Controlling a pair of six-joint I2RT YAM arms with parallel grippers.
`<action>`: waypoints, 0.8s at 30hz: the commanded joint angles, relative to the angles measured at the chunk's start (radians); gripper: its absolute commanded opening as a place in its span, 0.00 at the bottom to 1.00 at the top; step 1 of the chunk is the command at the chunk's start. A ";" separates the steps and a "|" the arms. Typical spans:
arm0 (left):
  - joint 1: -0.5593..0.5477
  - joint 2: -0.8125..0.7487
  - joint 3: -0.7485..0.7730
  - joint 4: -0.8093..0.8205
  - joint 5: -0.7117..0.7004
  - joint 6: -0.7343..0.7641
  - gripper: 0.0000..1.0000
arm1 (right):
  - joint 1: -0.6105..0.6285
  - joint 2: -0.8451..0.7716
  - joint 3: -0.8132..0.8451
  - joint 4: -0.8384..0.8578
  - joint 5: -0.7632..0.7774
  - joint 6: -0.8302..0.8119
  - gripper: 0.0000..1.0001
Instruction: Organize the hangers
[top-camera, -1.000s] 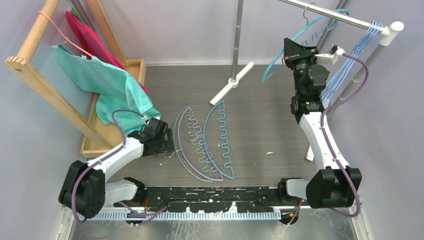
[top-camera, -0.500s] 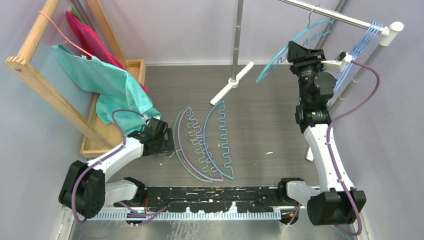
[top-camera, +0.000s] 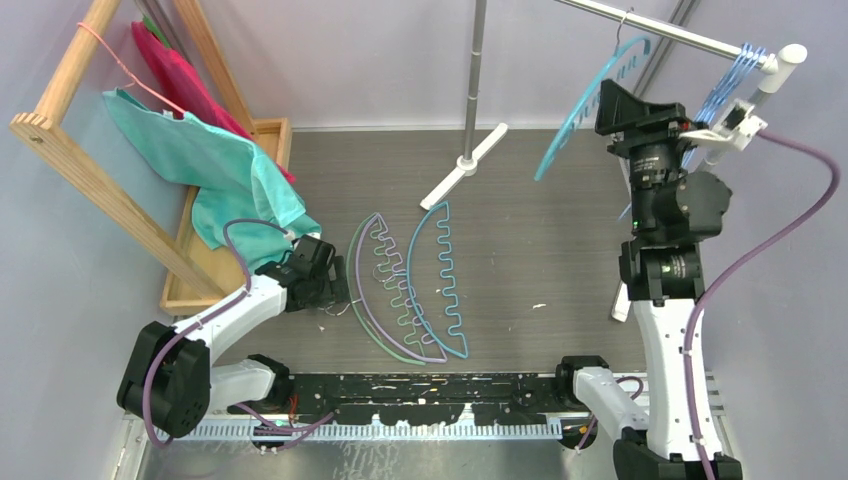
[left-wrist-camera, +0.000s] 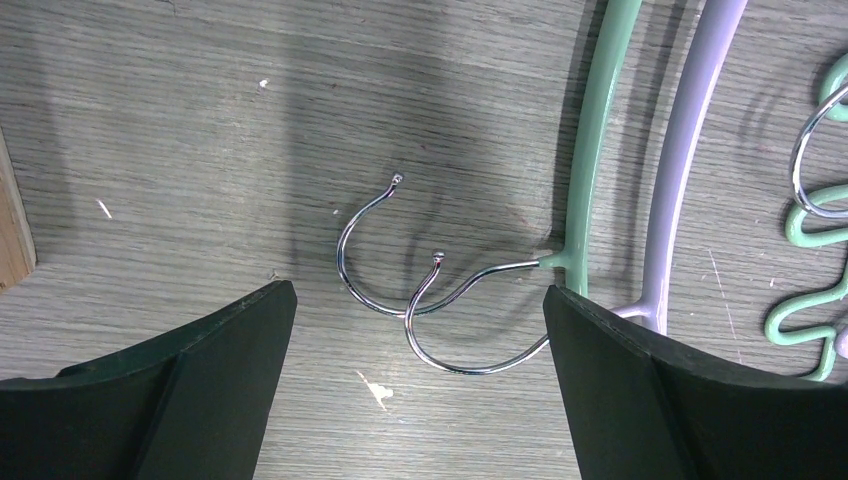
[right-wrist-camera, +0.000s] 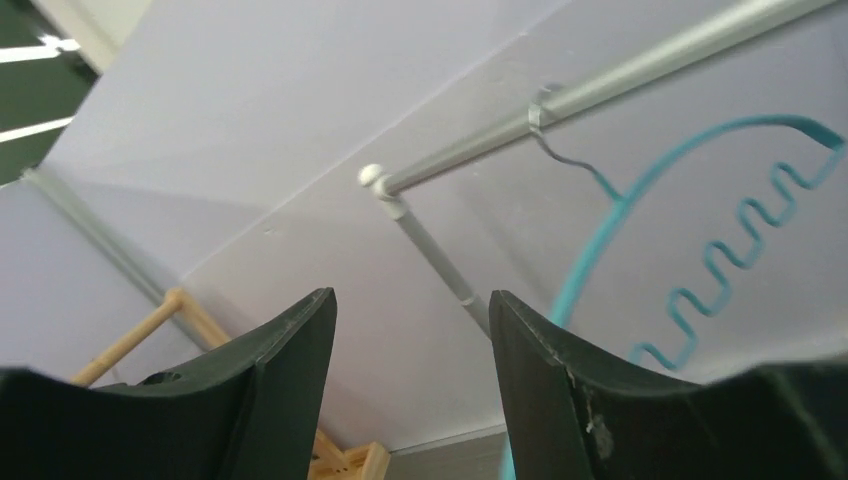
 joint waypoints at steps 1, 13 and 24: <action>0.006 -0.009 0.017 0.024 0.001 0.006 0.98 | 0.018 0.095 0.181 -0.066 -0.295 -0.098 0.61; 0.006 0.000 0.046 -0.004 -0.019 0.006 0.98 | 0.720 0.401 0.208 -0.316 0.008 -0.481 0.61; 0.006 -0.019 0.054 -0.016 -0.035 0.006 0.98 | 0.934 0.634 -0.110 -0.360 0.077 -0.434 0.58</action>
